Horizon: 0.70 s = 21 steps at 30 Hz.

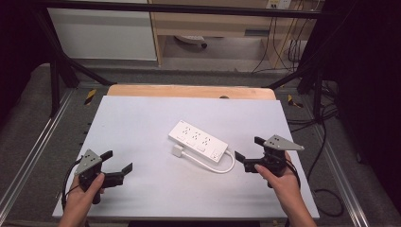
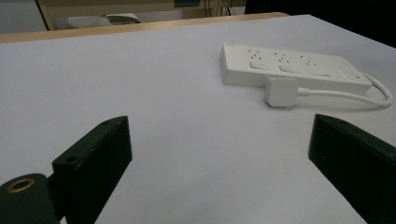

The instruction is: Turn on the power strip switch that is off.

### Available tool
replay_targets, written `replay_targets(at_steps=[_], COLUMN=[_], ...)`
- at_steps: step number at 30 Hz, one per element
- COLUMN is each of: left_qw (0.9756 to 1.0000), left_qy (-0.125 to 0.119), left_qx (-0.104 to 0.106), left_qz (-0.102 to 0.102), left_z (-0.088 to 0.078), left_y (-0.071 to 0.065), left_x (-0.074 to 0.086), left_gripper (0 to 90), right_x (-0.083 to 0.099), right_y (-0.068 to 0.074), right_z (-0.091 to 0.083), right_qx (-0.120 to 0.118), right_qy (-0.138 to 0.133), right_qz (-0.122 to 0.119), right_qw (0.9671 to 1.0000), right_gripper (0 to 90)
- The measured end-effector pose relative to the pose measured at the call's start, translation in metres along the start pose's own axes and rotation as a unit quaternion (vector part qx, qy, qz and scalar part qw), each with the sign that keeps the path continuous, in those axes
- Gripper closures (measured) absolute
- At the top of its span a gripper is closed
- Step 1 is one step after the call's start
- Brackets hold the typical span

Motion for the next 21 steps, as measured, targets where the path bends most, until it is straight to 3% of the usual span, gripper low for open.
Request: replay_targets(at_steps=[21], left_qw=[1.0], left_qy=[0.001], left_qx=[0.001], left_qz=[0.001], left_z=[0.0], left_y=[0.0], left_x=[0.0], left_gripper=[6.3], right_x=[-0.016], right_y=[0.01], right_z=[0.026], right_qx=[-0.02], right_qy=[0.005], right_qz=[-0.013], right_qw=[0.9997], right_gripper=[2.0])
Point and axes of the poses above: each handheld gripper's, and its own axes: z roughly forward along the jaws, x roughly out of its underside, y roughly to its left, the point moved 3 cm from there along z, roughly forward along the jaws, and after that the axes turned 5 degrees about -y, right-handed, at the moved point
